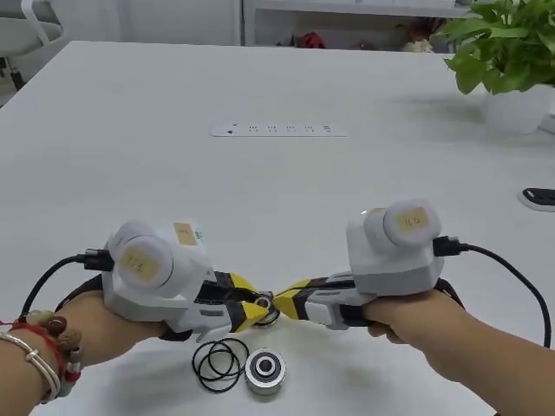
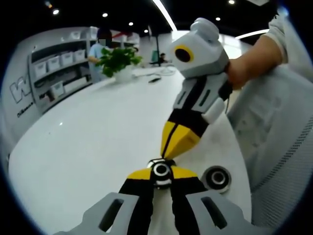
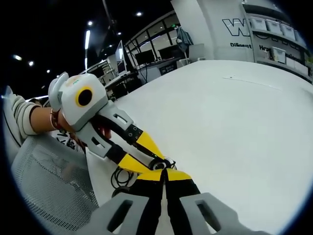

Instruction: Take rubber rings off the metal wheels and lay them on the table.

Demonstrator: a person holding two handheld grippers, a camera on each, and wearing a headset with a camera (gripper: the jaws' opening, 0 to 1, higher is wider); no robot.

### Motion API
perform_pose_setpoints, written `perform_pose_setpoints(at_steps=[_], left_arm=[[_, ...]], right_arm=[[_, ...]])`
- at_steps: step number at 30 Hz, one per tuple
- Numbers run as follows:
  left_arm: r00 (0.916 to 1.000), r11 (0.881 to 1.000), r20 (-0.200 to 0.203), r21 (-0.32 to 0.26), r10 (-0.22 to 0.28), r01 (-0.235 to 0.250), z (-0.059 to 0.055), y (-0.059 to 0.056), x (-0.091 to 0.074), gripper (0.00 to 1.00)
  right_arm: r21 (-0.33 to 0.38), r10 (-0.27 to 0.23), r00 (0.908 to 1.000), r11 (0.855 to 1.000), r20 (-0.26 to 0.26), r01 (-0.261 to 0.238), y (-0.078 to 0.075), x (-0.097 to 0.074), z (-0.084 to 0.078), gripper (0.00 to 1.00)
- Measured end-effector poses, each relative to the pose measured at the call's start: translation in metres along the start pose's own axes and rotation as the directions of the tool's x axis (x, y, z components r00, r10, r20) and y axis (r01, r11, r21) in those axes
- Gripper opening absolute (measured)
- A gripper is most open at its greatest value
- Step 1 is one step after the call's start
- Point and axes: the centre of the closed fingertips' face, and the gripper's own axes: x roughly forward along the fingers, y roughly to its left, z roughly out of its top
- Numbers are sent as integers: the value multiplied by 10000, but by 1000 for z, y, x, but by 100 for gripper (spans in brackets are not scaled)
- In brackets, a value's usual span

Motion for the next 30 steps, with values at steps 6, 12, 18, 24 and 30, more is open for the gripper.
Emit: perform_pose_setpoints(at_steps=[6,12,18,24,30], left_arm=[[10000,10000,10,-21,6,-6,0,0,0,13],[10000,10000,46,-65,36,-36,0,0,0,13],[9999,9999,86,-131,68,-67,1,0,0,13],[10000,9984,-11,-564,97,-97,2,2,2,13],[9998,9978,-183,-655,77,-89,2,2,2,14]], right_arm=[[-55,142,9999,9999,63,-141,5,1,2,0],[-237,109,9987,9997,504,-97,6,-1,15,0],[191,-134,9995,9997,276,129,-4,-2,7,0],[229,-157,9998,9996,124,154,-3,-1,4,0],[431,-119,9998,9990,177,112,-4,-1,6,0]])
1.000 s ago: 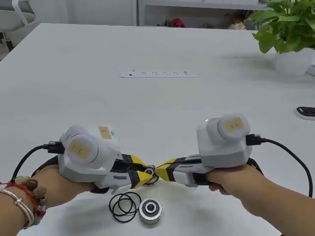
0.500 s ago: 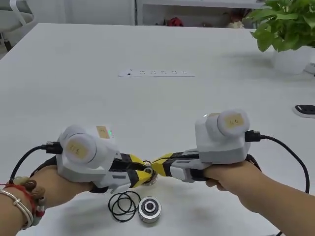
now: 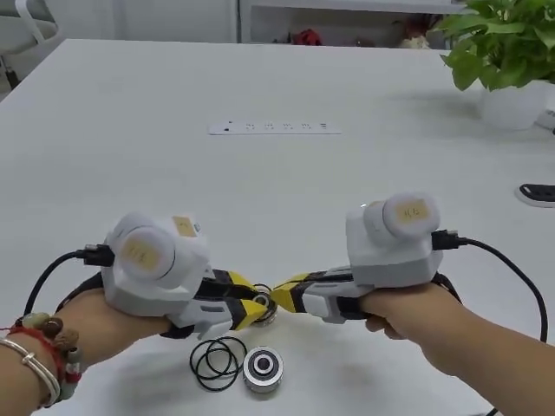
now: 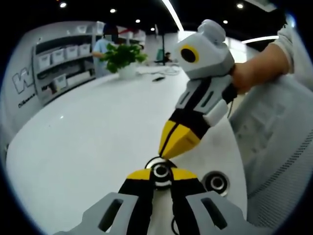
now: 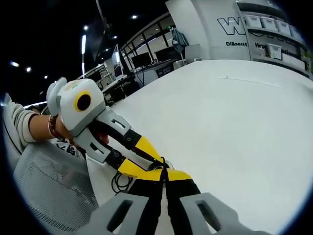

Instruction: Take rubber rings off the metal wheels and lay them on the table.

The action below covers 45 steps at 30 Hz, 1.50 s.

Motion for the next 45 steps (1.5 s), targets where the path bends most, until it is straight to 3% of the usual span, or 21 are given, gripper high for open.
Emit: perform_pose_setpoints(at_steps=[7,12,19,23,29,33,37,41,45], left_arm=[[9995,10000,-298,52,-60,61,-1,0,-4,16],[9997,10000,-239,52,13,-12,8,1,-9,21],[9987,9985,220,-314,460,-453,25,9,-19,32],[9980,9983,430,-378,454,-438,32,8,-23,35],[9963,9988,777,-341,369,-343,52,3,-29,39],[9921,9989,1162,-64,473,-469,73,3,-43,43],[9852,9982,1602,-141,602,-587,88,4,-61,47],[9791,9964,1857,44,826,-848,95,2,-82,51],[9744,9936,1974,114,1078,-1122,93,1,-104,54]], right_arm=[[162,11,10000,9999,78,-12,0,-1,2,0],[497,87,9994,9987,330,-103,1,-2,7,0],[771,90,9948,9969,1016,-169,2,-8,23,0],[922,78,9919,9955,1264,-196,1,-11,29,0],[1009,97,9885,9946,1506,-252,2,-12,33,0],[1200,400,9808,9907,1910,-638,10,-14,42,0],[1372,756,9736,9848,2154,-1069,18,-15,48,0],[1455,1056,9708,9796,2153,-1388,28,-15,48,0],[1571,1520,9637,9694,2194,-1887,40,-15,50,0]])
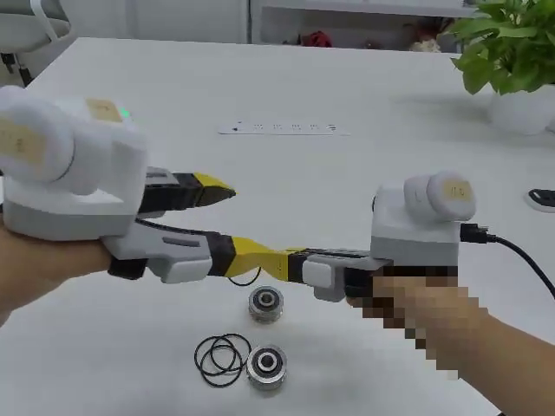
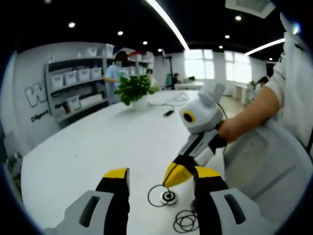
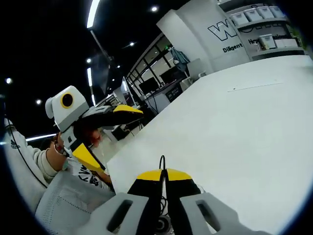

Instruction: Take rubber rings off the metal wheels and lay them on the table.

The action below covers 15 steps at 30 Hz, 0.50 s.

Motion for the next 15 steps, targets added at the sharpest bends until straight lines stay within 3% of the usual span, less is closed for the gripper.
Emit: perform_pose_setpoints(at_steps=[6,10,15], left_arm=[[9990,9986,40,284,438,-439,-8,0,-29,62],[9970,9970,89,18,770,-770,-16,0,-46,64],[9904,9904,-222,-155,1368,-1371,-32,5,-61,67]], right_arm=[[-83,490,9968,9987,-631,-497,16,8,-15,0],[-187,689,9918,9973,-1075,-713,23,11,-26,0],[-189,836,9839,9960,-1579,-876,27,13,-40,0]])
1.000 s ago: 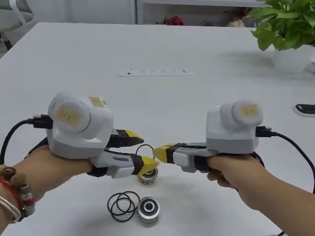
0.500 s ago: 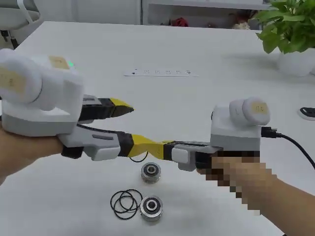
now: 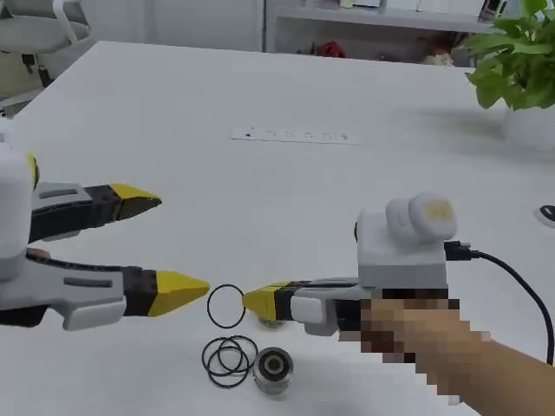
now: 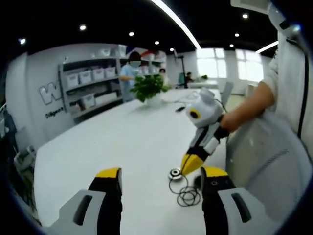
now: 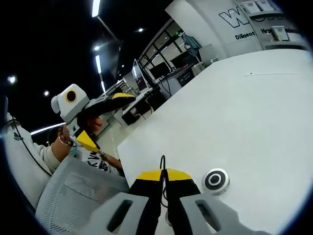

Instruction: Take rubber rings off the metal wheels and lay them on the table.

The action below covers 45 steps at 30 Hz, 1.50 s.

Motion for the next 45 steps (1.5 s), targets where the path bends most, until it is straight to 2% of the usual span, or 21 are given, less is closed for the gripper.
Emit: perform_pose_setpoints(at_steps=[5,10,18,26,31,35,38,42,45], left_arm=[[9993,9987,-220,-392,309,-318,-17,2,-13,70],[9978,9953,-439,-805,503,-538,-33,0,-20,71],[9966,9891,-553,-1308,605,-673,-47,-6,-24,72],[9957,9818,-566,-1712,733,-820,-53,-7,-27,70],[9946,9799,-612,-1765,836,-932,-55,-5,-29,70],[9945,9793,-617,-1788,852,-950,-56,-5,-29,70],[9946,9792,-576,-1790,863,-954,-54,-5,-30,70],[9945,9790,-574,-1798,875,-965,-55,-6,-30,70],[9943,9787,-601,-1806,880,-976,-56,-7,-30,70]], right_arm=[[-24,111,9990,9999,-423,-112,3,4,-12,0],[-69,249,9938,9996,-1082,-258,7,9,-30,0],[-273,388,9808,9986,-1909,-448,11,13,-51,0],[-443,193,9769,9986,-2127,-294,8,13,-57,0],[-783,-161,9817,9969,-1899,12,2,13,-52,0],[-811,-235,9820,9967,-1873,84,0,13,-51,0],[-981,-336,9812,9951,-1903,151,-2,13,-52,6],[-1136,-398,9810,9934,-1901,183,-2,12,-51,7],[-1073,-526,9825,9937,-1786,337,-6,11,-47,11]])
